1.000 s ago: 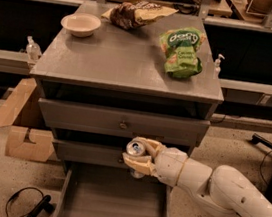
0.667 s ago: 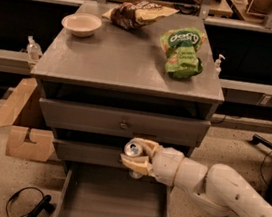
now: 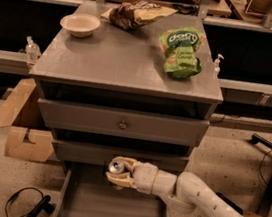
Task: Place redbull can into bottom drawer
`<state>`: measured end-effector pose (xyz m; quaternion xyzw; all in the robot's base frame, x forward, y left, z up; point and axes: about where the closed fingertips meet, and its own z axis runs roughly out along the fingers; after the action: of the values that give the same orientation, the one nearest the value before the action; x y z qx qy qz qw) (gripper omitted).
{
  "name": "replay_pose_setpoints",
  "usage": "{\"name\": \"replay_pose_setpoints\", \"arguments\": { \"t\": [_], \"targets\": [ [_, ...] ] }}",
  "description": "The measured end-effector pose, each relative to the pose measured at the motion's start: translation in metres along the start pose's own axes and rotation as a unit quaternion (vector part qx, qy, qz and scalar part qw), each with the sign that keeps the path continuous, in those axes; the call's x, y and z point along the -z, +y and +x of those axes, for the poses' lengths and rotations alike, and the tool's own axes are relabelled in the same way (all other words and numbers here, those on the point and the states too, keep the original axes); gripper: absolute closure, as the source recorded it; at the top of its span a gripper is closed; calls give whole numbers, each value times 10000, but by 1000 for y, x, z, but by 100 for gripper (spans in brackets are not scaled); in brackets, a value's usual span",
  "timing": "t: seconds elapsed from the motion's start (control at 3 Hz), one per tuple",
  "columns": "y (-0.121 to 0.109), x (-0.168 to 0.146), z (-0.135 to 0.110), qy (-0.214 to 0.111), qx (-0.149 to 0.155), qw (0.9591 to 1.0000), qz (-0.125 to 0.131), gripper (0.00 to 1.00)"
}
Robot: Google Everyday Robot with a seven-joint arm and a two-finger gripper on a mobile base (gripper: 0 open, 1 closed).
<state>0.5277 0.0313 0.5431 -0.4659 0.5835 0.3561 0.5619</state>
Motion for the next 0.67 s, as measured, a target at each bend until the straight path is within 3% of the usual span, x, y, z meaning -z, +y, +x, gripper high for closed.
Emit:
{"name": "replay_pose_setpoints", "arguments": {
  "t": [0.33, 0.67],
  "targets": [
    [5, -20, 54, -63, -85, 9995, -286, 100],
    [6, -32, 102, 134, -623, 9971, -422, 100]
  ]
}}
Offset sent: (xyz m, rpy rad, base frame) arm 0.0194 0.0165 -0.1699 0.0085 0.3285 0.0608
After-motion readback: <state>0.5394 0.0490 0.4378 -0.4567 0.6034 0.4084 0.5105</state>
